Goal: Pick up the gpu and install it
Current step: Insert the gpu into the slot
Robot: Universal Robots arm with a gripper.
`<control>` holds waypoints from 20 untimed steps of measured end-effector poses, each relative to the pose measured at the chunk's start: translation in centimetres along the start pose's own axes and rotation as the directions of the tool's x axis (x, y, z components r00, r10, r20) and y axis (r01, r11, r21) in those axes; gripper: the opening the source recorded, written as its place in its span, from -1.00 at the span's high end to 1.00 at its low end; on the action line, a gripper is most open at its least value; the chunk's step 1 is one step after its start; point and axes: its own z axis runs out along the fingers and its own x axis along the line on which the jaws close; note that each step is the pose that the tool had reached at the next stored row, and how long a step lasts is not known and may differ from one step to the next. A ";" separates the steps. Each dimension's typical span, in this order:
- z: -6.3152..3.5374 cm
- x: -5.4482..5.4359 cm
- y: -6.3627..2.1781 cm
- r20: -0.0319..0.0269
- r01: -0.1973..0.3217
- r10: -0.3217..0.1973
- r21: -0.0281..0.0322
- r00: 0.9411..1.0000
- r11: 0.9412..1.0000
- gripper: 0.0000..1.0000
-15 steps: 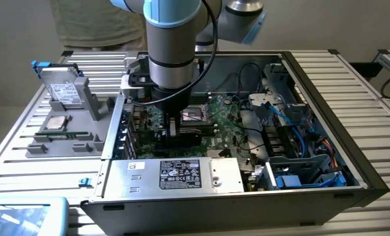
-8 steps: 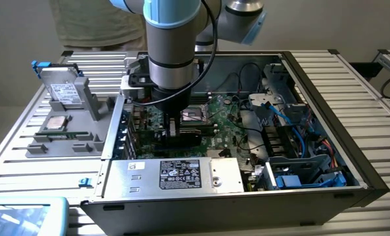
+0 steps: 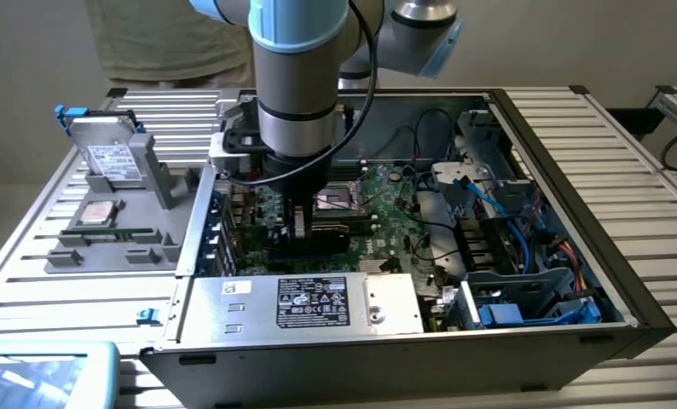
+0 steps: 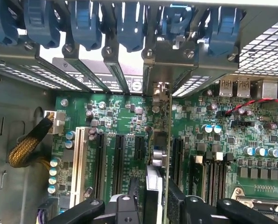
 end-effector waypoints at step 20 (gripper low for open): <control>-6.11 0.1 0.30 -0.001 0.000 0.000 0.001 1.000 1.000 0.26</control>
